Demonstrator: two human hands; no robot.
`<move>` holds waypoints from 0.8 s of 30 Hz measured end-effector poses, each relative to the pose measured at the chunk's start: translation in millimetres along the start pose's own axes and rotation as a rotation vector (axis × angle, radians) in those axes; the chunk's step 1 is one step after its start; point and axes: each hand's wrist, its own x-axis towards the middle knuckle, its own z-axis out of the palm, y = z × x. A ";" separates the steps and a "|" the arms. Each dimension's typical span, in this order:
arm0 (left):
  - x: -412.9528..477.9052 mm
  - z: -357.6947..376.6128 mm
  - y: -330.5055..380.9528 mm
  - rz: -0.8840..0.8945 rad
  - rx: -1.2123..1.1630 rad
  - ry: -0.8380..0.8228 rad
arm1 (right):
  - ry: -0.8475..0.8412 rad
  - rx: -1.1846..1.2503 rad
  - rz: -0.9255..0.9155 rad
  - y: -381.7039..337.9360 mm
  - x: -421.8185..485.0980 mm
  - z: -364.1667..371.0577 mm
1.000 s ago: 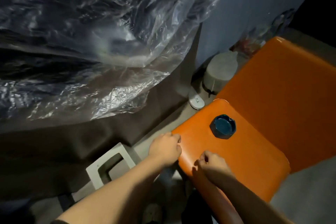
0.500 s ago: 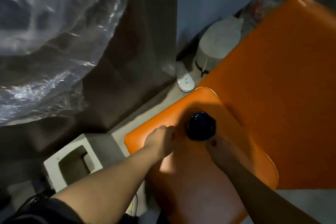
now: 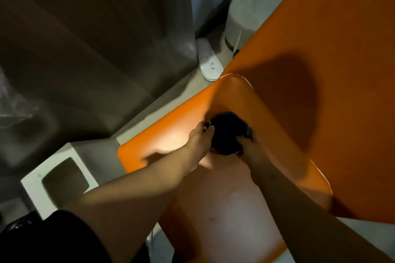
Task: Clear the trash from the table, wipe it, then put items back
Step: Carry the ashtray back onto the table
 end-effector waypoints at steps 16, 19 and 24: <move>-103.5 -105.8 8.1 0.132 -0.472 0.147 | -0.154 0.001 -0.308 -37.3 -78.1 78.7; -144.3 -145.0 2.6 0.182 -0.519 0.163 | -0.215 -0.095 -0.371 -48.4 -114.3 110.8; -215.9 -216.7 -21.6 0.188 -0.556 0.279 | -0.294 -0.119 -0.368 -52.3 -184.8 167.3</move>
